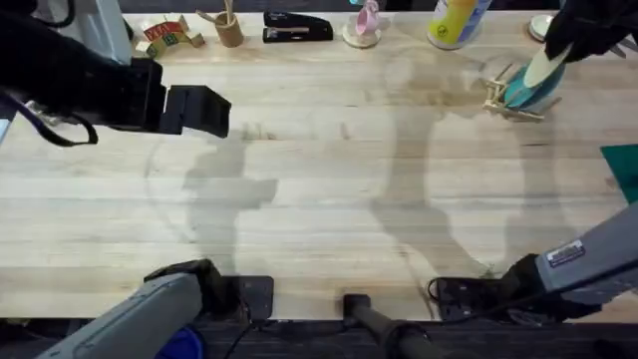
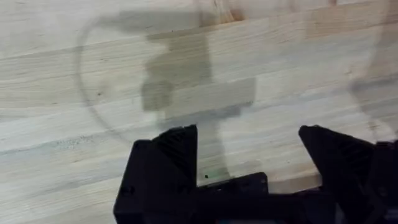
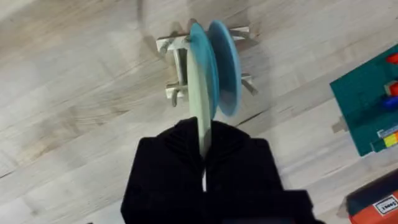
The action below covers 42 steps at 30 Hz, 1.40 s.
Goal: Pick up the plates from the table one by one and place each into a slot on the dish rack.
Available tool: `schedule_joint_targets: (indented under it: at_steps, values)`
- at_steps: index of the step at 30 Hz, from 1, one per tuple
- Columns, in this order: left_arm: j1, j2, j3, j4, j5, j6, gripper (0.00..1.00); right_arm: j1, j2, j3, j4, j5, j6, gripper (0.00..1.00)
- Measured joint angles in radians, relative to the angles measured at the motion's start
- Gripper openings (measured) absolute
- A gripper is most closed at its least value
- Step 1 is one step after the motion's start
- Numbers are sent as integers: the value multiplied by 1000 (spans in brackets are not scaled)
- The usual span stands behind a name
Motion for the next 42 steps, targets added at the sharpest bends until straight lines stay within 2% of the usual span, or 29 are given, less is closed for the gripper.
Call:
schedule_joint_targets:
  at_steps: [19,42]
  values:
    - [0,0,0,21,0,0,993,22,121,0,29,0,7,30]
    - [0,0,0,21,0,0,994,22,140,0,62,0,8,30]
